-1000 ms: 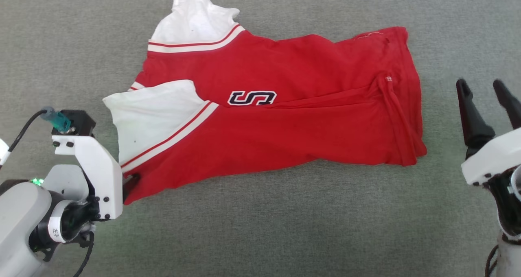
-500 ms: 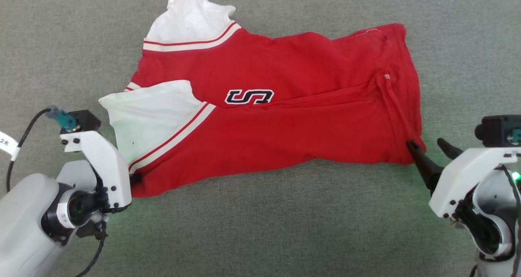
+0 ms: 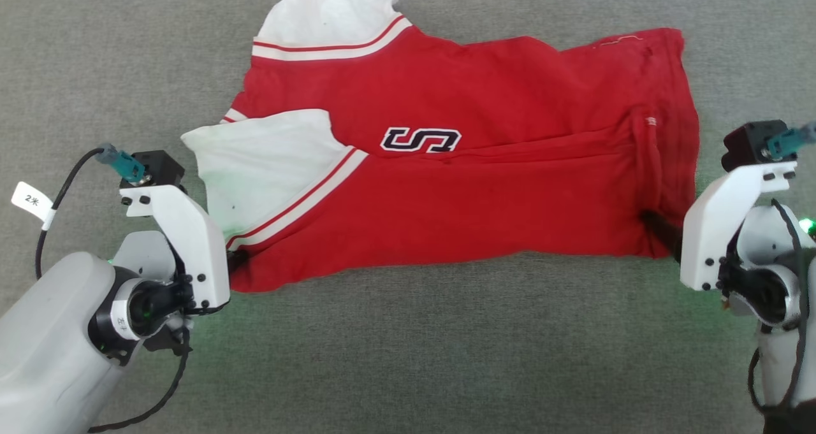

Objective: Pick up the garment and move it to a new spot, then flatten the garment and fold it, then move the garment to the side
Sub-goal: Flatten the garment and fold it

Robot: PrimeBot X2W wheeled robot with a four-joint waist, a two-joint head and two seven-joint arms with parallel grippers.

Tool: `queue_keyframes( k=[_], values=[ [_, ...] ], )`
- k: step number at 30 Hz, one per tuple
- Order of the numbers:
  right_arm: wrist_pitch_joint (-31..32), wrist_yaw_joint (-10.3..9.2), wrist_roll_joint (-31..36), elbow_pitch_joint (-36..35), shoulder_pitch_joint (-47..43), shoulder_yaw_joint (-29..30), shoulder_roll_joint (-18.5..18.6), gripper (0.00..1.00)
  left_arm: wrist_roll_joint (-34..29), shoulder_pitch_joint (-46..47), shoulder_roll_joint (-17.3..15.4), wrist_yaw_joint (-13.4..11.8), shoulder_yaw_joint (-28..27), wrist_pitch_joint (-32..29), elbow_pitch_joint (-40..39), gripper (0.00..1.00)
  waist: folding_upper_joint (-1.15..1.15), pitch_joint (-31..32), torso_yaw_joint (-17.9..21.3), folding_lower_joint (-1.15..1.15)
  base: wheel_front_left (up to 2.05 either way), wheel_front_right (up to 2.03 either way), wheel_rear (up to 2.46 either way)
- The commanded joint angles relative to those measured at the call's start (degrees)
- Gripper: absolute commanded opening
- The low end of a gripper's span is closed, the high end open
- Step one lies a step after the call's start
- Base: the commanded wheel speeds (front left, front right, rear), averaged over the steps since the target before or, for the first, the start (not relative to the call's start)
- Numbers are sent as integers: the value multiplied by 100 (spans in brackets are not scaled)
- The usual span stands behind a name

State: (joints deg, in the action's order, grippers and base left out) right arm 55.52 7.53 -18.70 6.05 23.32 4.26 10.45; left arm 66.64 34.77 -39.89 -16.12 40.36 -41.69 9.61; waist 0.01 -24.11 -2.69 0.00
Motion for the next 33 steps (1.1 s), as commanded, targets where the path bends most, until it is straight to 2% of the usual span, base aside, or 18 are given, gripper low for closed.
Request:
queue_keyframes(
  k=[1,3,7,13,18,28,31,33],
  values=[
    [139,-8,9,400,-175,-129,-94,0,-24,-100,344,65,210,48,84,0,-1,-19,-31,0,0,0,0],
    [358,-7,-10,554,-189,-309,52,0,-15,-77,358,77,173,89,113,0,-1,-20,-64,0,0,0,0],
    [413,-12,-74,435,-35,-216,203,0,14,-41,305,85,112,109,131,0,-1,14,-104,0,0,0,0],
    [716,-11,-355,-112,60,-194,382,0,69,-48,-25,-55,-51,-7,-129,0,-1,114,-113,0,0,0,0],
    [1115,-11,-563,-737,-58,-116,556,0,49,-158,-399,-328,-114,-208,-739,0,-1,197,-142,0,0,0,0],
    [2090,-11,-850,-2097,-946,409,689,0,129,-885,-1132,-1159,-221,-404,-2417,0,-1,251,-185,0,0,0,0],
    [2148,-11,-852,-2281,-1118,555,650,0,180,-1067,-1221,-1267,-289,-313,-2640,0,-1,218,-194,0,0,0,0],
    [2125,-11,-790,-2294,-1227,591,623,0,184,-1157,-1231,-1233,-300,-242,-2671,0,-1,198,-203,0,0,0,0]
  ],
)
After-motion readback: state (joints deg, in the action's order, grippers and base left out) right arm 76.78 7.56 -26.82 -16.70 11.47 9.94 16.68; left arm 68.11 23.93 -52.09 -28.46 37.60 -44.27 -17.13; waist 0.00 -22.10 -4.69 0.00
